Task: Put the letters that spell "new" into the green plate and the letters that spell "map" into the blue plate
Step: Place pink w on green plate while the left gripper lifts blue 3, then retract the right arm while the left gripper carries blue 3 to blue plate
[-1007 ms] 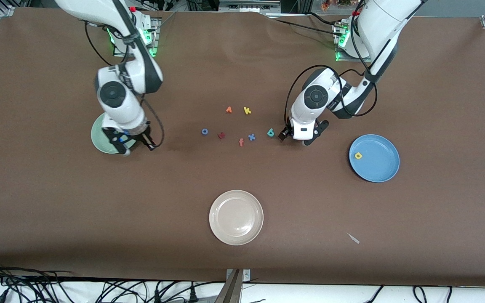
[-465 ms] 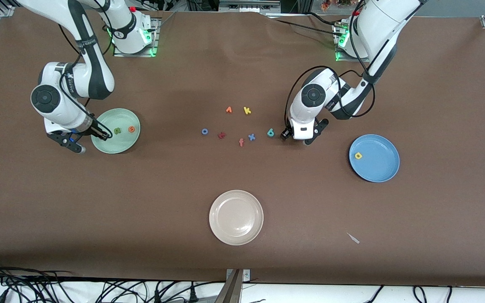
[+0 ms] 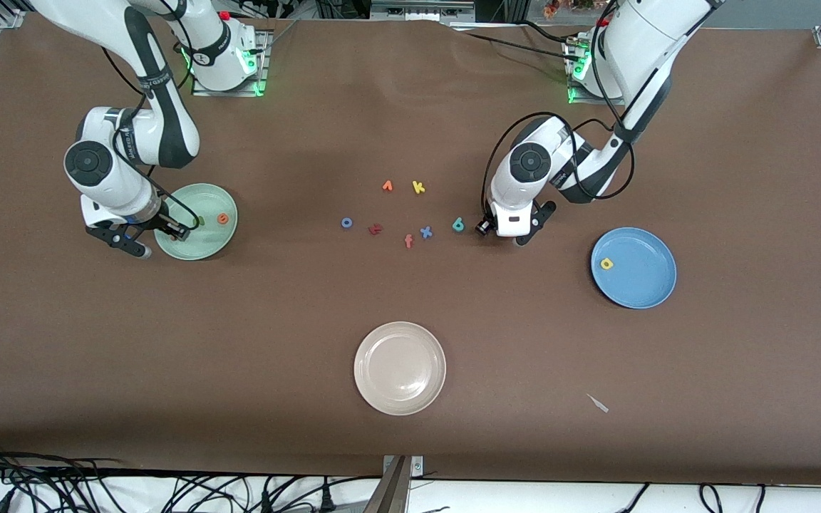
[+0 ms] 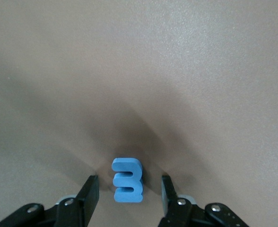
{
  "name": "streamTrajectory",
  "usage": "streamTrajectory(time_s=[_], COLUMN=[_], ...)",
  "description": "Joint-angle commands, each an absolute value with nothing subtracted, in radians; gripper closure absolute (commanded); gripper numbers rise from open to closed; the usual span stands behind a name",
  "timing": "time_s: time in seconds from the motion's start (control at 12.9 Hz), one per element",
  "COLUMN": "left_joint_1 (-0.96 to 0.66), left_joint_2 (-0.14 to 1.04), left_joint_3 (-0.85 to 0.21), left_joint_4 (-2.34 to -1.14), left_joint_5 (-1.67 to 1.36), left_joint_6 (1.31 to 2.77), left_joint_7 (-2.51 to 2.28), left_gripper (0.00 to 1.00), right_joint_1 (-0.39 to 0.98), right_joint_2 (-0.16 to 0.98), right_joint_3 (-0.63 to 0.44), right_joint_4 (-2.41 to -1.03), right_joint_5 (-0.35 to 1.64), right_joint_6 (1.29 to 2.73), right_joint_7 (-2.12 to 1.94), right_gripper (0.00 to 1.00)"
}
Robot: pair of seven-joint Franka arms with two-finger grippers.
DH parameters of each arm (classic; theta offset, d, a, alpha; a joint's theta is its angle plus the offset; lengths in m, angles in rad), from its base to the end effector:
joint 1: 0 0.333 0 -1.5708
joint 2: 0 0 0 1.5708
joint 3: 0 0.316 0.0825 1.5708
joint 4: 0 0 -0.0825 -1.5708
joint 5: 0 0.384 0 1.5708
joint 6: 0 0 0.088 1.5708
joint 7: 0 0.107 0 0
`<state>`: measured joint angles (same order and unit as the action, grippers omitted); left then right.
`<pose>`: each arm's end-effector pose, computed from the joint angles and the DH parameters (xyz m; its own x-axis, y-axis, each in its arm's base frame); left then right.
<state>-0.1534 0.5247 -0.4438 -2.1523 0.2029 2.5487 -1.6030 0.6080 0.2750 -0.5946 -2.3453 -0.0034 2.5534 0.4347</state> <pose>0.4563 -0.3211 0.1696 0.6322 0.7665 -0.1132 0.7659 -0.6403 -0.0590 0.5139 0.0008 0.2345 0.9205 -0.3882 0.0452 -0.3904 -0.9085 0.1487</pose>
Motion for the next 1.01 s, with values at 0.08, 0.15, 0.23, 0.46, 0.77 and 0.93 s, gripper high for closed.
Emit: streamTrajectory(time_s=[0.08,0.15,0.23,0.46,0.77,0.93], left_joint_1=[-0.161,-0.157,-0.156,-0.155,-0.153,-0.150], left_joint_2=[0.541,0.541,0.541,0.543,0.543,0.540], left_joint_3=[-0.437,-0.437,-0.437,-0.437,-0.437,-0.436], left_joint_4=[-2.154,-2.154,-2.154,-2.154,-2.154,-2.146], left_joint_5=[0.241,0.241,0.241,0.241,0.241,0.241], left_joint_6=[2.540,2.540,2.540,2.540,2.537,2.520], left_joint_7=[-1.647,-1.647,-1.647,-1.647,-1.651,-1.646], left_gripper=[0.52,0.54,0.58,0.70,0.84,0.91], right_joint_1=[0.612,0.612,0.612,0.609,0.627,0.623], right_joint_2=[0.218,0.216,0.224,0.253,0.248,0.250], right_joint_3=[-0.594,-0.594,-0.594,-0.594,-0.565,-0.564], right_joint_4=[-2.245,-2.165,-2.064,-1.820,-1.623,-1.565], right_joint_5=[0.005,0.005,0.018,0.026,0.044,0.148], right_joint_6=[2.423,2.305,2.160,1.910,1.688,1.675], right_joint_7=[0.371,0.310,0.235,0.177,0.092,0.089], right_gripper=[0.00,0.00,0.00,0.00,0.00,0.00])
